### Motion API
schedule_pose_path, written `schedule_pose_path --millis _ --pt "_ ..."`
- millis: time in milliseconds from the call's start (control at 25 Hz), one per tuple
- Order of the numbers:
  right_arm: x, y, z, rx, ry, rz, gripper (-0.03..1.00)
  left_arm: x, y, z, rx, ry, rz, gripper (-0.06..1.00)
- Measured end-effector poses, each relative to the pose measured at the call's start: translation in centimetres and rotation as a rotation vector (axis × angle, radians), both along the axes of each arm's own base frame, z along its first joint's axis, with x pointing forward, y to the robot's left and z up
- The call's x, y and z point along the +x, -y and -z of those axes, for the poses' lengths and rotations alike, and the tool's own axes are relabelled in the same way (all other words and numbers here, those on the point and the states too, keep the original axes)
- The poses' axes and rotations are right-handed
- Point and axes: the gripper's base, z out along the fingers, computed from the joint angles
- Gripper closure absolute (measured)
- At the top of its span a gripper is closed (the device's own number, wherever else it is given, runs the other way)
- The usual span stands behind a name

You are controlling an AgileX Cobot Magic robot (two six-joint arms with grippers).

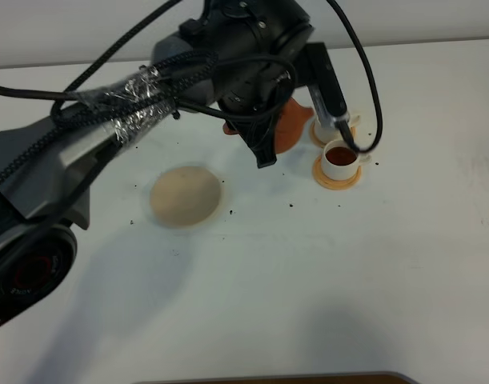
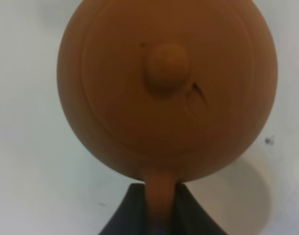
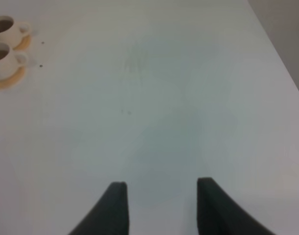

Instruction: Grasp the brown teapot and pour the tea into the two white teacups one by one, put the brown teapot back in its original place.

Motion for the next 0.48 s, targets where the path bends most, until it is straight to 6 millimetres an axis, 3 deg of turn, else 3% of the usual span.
schedule_pose_path --millis 200,480 --pt "0.0 0.0 0.0 0.0 0.0 0.0 0.6 1.3 -2.1 -0.3 -0.182 -0.045 -0.272 0.8" --pt "0.0 0.0 0.0 0.0 0.0 0.0 0.6 1.2 -3.8 -0.4 -0.276 -0.097 -0.435 0.8"
